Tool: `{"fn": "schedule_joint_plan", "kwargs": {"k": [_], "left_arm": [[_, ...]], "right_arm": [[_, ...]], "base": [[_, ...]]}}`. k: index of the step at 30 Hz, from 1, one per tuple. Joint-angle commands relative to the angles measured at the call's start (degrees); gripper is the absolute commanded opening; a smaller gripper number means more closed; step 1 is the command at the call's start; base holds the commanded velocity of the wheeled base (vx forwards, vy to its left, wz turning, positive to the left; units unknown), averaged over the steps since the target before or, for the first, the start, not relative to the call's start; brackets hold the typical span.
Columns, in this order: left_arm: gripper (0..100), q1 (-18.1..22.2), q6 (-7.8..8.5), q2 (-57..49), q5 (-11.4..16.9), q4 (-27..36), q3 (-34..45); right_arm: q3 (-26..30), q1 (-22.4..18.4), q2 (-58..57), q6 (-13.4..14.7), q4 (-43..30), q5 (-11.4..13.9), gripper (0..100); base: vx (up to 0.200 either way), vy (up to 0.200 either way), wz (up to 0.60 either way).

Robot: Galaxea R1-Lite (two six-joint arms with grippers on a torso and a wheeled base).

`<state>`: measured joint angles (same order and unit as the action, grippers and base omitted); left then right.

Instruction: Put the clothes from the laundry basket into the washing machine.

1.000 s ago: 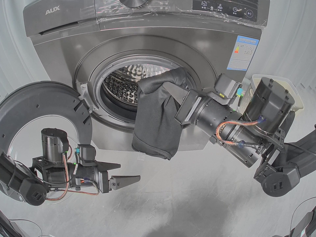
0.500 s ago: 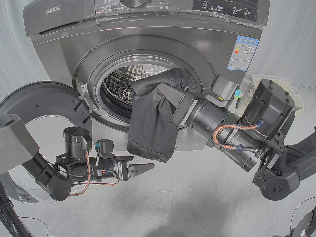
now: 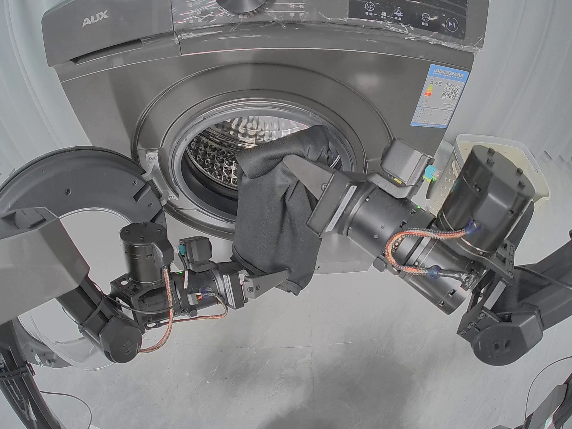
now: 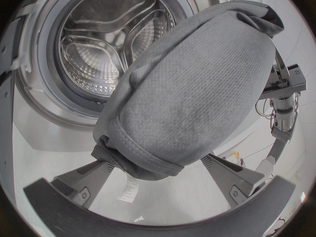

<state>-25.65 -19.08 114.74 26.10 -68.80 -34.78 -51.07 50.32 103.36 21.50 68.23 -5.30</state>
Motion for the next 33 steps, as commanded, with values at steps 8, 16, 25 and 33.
{"fn": "schedule_joint_plan", "kwargs": {"k": [8,16,25,33], "left_arm": [[100,-3.09,-0.08,-0.48,-5.89,-5.82,3.23],[0,-4.59,-0.17,-1.18,-7.56,-11.44,6.13],[0,-9.16,-0.17,-12.26,-7.47,-16.54,18.34],[0,-11.09,0.18,-19.46,-6.68,-18.56,25.02]], "right_arm": [[0.27,0.13,0.08,-0.32,0.06,-0.06,0],[1.14,0.13,0.08,-0.32,0.06,-0.15,0],[7.38,-0.31,0.26,-1.64,-0.03,0.21,0],[9.93,-0.75,2.02,-2.34,2.61,0.56,0]], "base": [[0.0,0.0,0.0],[0.0,0.0,0.0],[0.0,0.0,0.0],[0.0,0.0,0.0]]}}
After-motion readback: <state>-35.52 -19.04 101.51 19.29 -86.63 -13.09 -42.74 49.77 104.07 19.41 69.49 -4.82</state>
